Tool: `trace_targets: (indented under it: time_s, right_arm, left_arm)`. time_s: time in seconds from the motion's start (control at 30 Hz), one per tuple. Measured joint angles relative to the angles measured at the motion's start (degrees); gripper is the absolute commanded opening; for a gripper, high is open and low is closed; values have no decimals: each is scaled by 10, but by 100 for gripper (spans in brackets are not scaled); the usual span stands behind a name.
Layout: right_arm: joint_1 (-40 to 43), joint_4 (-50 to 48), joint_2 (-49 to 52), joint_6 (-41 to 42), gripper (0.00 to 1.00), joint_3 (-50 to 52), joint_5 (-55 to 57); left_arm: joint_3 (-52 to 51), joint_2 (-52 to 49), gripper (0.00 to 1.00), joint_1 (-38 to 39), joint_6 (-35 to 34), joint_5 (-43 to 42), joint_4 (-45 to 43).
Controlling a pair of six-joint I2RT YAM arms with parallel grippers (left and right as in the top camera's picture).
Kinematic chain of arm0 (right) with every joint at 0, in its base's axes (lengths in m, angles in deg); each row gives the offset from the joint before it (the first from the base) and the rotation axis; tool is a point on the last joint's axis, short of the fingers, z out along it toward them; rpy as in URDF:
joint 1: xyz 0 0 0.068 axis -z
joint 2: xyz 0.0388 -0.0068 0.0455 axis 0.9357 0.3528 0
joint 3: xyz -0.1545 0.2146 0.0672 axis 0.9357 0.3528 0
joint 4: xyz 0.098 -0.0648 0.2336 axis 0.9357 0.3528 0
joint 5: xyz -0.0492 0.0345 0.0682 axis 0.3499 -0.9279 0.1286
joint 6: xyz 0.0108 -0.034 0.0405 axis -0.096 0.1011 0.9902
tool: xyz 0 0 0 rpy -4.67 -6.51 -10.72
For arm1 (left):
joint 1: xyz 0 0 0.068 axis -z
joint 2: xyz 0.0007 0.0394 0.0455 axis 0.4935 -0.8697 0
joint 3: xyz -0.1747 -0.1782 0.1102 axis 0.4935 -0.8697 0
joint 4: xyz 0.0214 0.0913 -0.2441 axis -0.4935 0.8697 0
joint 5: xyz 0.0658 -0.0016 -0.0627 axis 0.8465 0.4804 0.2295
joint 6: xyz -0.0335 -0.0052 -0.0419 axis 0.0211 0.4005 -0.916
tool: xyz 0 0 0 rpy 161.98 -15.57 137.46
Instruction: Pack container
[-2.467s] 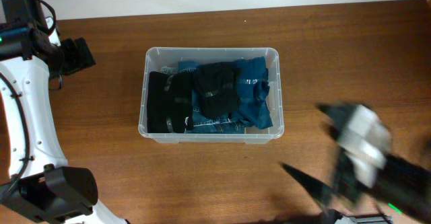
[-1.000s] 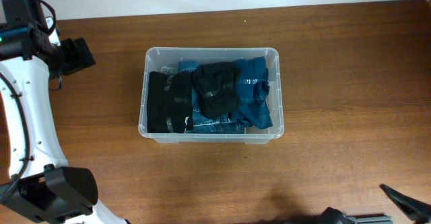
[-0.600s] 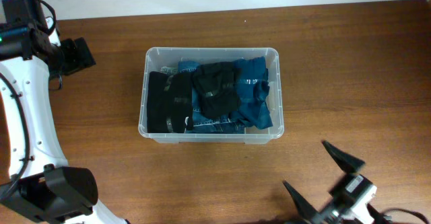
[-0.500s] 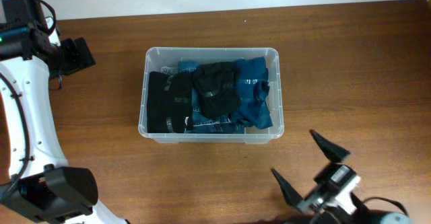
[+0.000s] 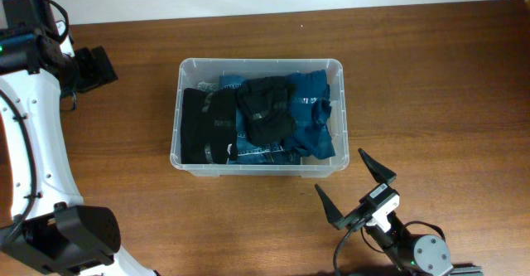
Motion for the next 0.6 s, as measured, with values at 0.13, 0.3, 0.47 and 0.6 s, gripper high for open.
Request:
trace_targets:
  time_s: [0.13, 0.3, 0.47, 0.6]
  right_arm:
    - [17, -3, 0, 0, 98, 8, 0]
    - [47, 29, 0, 0, 99, 23, -5]
    - [119, 90, 0, 0, 98, 23, -33]
    - [187, 101, 0, 0, 98, 23, -45]
  left_arm:
    - [0, 0, 99, 0, 0, 0, 0]
    - [0, 0, 100, 0, 0, 0, 0]
    - [0, 0, 99, 0, 0, 0, 0]
    - [0, 0, 100, 0, 0, 0, 0]
